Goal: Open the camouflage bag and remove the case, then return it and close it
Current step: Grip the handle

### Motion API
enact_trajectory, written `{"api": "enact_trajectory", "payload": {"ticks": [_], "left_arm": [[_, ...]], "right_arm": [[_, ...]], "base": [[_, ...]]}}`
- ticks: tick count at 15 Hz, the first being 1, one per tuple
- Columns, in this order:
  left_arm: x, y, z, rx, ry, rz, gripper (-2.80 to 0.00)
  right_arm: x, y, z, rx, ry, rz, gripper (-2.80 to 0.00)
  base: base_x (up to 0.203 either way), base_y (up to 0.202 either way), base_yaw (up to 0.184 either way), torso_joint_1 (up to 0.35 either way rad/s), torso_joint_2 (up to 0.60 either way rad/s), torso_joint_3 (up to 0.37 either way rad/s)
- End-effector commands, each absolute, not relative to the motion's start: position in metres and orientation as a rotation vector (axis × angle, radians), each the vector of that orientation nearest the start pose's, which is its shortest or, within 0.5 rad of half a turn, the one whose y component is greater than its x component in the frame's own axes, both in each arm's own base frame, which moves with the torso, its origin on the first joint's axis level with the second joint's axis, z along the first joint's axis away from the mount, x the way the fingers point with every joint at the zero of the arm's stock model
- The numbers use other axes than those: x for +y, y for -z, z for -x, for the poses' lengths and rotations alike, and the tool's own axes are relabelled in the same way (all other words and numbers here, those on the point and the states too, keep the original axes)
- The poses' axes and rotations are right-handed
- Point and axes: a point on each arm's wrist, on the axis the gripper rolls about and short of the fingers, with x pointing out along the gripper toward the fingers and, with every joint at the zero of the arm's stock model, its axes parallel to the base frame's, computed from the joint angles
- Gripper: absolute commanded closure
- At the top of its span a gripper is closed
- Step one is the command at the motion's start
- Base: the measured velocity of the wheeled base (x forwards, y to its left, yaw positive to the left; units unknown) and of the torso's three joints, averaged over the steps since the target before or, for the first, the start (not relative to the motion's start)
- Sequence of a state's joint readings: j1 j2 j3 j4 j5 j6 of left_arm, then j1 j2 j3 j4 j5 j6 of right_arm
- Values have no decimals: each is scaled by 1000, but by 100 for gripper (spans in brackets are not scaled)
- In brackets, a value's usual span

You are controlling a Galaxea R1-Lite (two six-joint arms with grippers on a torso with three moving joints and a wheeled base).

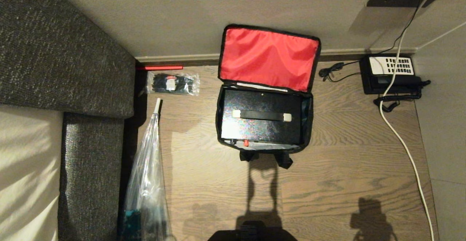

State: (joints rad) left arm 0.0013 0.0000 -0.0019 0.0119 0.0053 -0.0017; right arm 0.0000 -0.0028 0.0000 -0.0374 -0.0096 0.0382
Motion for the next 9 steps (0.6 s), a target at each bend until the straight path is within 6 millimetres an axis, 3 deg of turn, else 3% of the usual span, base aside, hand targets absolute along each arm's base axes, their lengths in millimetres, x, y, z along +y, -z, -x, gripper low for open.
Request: {"api": "enact_trajectory", "payload": {"ticks": [1,9], "left_arm": [[0,-75,23,9,-8,0,0],[0,-75,23,9,-8,5,0]], "right_arm": [[0,-75,24,-54,10,-39,0],[0,-75,24,-54,10,-39,0]], "base": [[0,0,0,0,0,0],[0,0,0,0,0,0]]}}
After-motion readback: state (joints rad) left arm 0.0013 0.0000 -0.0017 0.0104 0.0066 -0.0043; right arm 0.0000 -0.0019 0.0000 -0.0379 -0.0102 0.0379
